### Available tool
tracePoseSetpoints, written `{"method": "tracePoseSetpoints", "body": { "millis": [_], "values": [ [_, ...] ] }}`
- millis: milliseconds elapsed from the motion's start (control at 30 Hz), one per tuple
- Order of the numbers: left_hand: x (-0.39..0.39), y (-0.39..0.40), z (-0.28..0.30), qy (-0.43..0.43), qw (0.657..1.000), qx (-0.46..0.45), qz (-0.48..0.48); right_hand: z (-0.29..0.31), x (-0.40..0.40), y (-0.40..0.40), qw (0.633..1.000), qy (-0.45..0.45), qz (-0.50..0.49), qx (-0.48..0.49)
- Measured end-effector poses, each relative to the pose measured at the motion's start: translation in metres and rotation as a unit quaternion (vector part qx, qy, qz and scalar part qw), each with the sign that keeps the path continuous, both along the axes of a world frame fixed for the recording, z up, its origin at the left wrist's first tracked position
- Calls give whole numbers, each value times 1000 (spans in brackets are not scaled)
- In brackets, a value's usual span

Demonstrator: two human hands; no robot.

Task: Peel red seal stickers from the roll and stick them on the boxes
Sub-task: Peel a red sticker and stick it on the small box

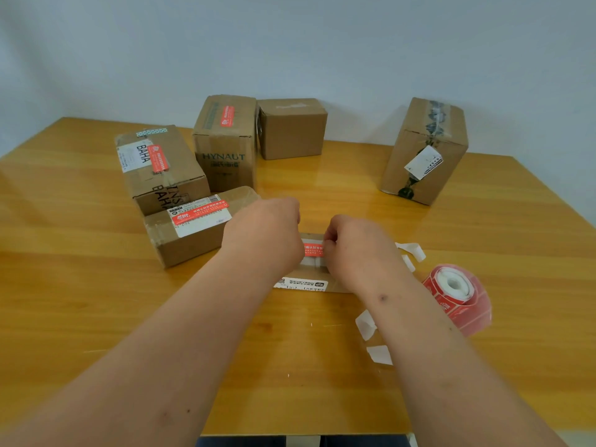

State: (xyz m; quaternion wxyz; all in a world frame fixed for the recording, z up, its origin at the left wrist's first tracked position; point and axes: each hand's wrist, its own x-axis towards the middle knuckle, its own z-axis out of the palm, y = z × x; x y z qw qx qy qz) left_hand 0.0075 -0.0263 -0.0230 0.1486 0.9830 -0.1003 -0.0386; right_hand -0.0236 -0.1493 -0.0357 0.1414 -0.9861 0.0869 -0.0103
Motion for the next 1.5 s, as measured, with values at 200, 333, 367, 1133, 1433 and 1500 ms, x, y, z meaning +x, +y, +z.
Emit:
{"method": "tracePoseSetpoints", "body": {
  "millis": [200,333,367,1133,1433,1500],
  "values": [
    [-10,-1,-1,-56,997,49,-7,-2,-4,-3,999,-26,-3,23],
    [-11,2,-3,-77,995,62,4,-2,-5,-7,999,-29,-19,29],
    [-10,5,-3,-62,997,36,13,-3,-5,-8,999,-31,-22,29],
    [1,25,-27,7,977,-208,55,-15,-5,-13,989,-31,-62,130],
    [-14,14,-33,16,983,-159,89,-19,-16,-7,988,-25,-63,140],
    [-16,14,-34,19,980,-171,98,-19,-17,-8,987,-26,-67,143]
  ]
}}
